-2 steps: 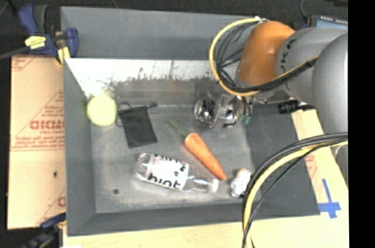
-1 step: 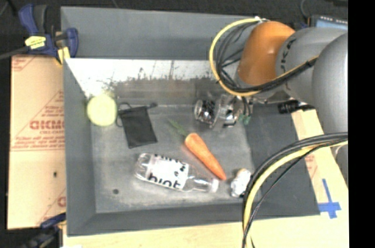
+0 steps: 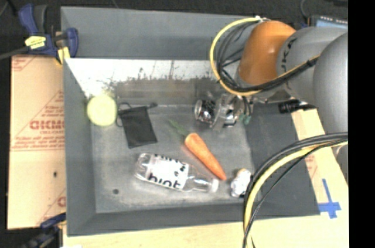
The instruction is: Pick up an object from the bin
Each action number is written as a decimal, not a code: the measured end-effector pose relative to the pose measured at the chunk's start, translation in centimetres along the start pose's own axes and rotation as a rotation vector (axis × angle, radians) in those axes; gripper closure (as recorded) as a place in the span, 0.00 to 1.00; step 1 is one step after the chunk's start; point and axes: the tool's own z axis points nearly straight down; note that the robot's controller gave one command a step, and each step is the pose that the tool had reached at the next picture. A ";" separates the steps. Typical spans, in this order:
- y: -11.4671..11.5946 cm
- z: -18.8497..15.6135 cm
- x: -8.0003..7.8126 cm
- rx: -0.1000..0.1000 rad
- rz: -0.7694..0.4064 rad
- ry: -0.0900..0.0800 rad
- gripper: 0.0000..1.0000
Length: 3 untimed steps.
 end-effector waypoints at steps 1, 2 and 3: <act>0.0 -1.0 -0.1 -0.001 -0.001 -0.005 1.00; 0.0 -1.9 -0.1 0.000 -0.001 -0.005 1.00; -0.1 -2.9 0.0 0.001 -0.001 0.001 1.00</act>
Offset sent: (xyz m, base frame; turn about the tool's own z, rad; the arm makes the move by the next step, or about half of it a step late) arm -0.0001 -0.0002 0.0337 0.0000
